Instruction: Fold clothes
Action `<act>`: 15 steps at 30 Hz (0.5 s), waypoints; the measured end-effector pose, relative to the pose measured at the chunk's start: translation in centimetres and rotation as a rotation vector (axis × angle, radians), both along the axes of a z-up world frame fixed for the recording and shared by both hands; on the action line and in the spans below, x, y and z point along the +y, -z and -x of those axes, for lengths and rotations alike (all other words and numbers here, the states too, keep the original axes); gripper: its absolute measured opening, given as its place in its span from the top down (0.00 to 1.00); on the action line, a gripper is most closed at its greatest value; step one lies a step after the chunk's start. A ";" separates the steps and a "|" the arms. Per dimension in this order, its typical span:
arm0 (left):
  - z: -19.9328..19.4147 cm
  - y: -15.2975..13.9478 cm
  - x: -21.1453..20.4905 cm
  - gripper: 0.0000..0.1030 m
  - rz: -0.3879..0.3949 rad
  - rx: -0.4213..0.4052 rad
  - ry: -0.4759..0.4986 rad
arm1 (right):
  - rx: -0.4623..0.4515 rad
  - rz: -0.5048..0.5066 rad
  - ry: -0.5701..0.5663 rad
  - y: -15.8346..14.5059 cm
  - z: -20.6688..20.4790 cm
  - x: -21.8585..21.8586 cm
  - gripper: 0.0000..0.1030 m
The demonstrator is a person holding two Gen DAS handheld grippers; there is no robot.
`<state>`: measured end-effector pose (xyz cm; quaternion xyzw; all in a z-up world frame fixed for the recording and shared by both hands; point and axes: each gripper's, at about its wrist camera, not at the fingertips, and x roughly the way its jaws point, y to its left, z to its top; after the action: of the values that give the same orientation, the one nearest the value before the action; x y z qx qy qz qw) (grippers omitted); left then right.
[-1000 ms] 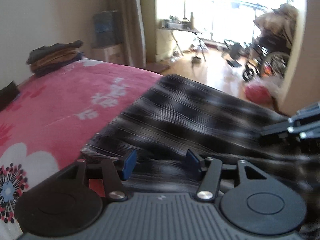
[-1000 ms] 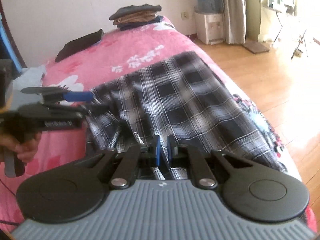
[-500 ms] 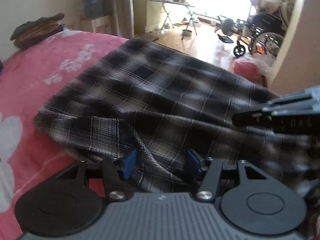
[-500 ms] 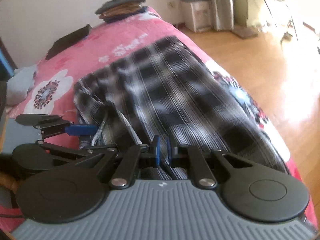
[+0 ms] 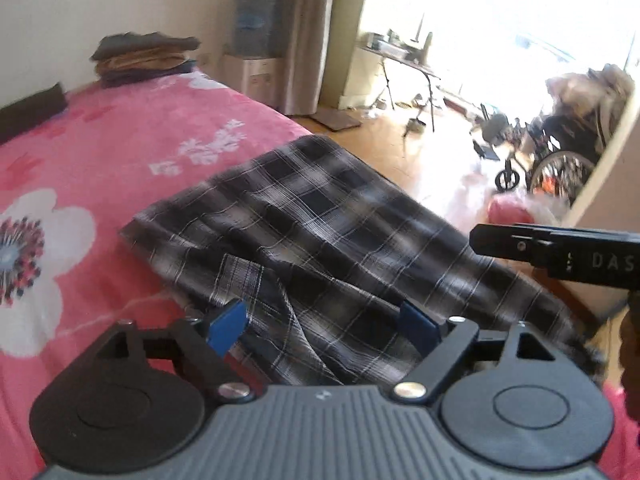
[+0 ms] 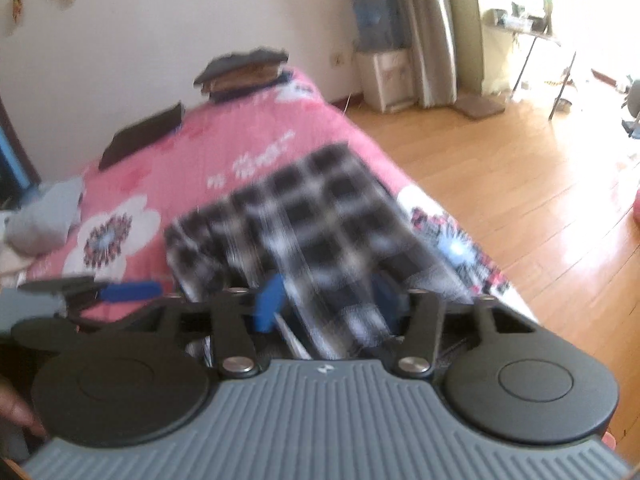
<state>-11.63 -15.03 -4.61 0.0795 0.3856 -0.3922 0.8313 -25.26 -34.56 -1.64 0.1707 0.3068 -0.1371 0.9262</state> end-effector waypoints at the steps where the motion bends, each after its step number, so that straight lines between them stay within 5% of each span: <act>1: 0.0 -0.2 0.2 0.14 0.008 0.004 -0.011 | -0.007 0.012 0.006 -0.4 0.0 0.0 0.39; 15: 1.0 -1.3 1.9 0.08 -0.018 -0.009 -0.130 | -0.009 0.107 0.069 -2.0 0.6 0.5 0.01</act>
<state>-12.63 -13.10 -3.30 0.0638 0.3896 -0.3335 0.8561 -25.82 -34.11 0.32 0.1320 0.2886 -0.1842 0.9302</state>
